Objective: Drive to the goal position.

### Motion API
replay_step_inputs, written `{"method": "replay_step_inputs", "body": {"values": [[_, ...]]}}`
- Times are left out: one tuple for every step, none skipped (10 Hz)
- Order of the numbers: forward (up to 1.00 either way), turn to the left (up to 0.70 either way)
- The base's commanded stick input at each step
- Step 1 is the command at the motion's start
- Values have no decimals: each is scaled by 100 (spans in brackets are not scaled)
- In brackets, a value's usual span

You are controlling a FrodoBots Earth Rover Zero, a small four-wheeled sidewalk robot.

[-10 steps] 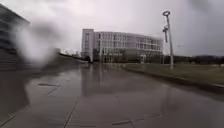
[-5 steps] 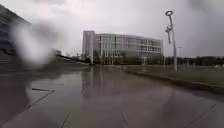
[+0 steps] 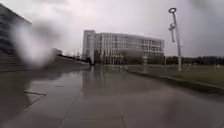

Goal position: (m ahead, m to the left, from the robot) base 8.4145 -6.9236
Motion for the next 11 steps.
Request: {"method": "replay_step_inputs", "body": {"values": [[70,0],[70,0],[70,0],[70,0],[70,0],[70,0],[70,0],[70,0],[70,0],[70,0],[70,0]]}}
